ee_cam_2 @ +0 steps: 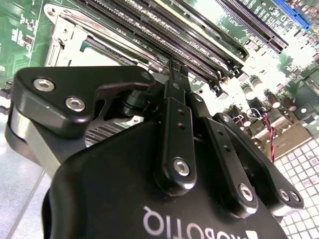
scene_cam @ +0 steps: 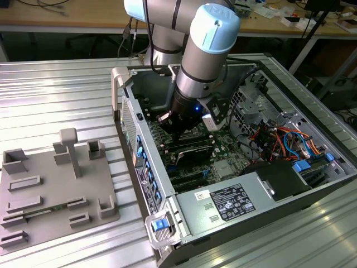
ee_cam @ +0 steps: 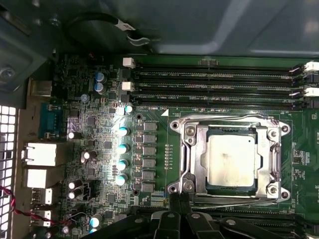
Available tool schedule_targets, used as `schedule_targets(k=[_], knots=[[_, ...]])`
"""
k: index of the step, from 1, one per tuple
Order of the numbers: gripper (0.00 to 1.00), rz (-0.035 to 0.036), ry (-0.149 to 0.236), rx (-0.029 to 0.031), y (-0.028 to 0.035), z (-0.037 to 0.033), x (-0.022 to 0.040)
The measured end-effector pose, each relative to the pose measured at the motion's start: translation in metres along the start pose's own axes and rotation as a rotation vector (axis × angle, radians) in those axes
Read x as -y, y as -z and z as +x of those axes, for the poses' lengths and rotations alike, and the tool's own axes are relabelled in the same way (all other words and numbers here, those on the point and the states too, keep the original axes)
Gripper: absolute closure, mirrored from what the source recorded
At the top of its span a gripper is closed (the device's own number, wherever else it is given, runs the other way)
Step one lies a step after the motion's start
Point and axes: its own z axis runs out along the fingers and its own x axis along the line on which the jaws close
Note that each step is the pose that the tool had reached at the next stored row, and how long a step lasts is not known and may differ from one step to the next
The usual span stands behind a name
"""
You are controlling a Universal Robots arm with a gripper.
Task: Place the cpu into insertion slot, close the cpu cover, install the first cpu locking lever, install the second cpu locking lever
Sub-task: 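Install the second cpu locking lever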
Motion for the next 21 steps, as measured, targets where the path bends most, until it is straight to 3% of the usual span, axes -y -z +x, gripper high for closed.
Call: schedule_targets(k=[8,21], knots=[[0.89,-0.0116,0.000,0.0005,-0.0019,0.0000,-0.0009],[0.89,-0.0189,0.001,0.0008,-0.0034,-0.0002,-0.0028]])
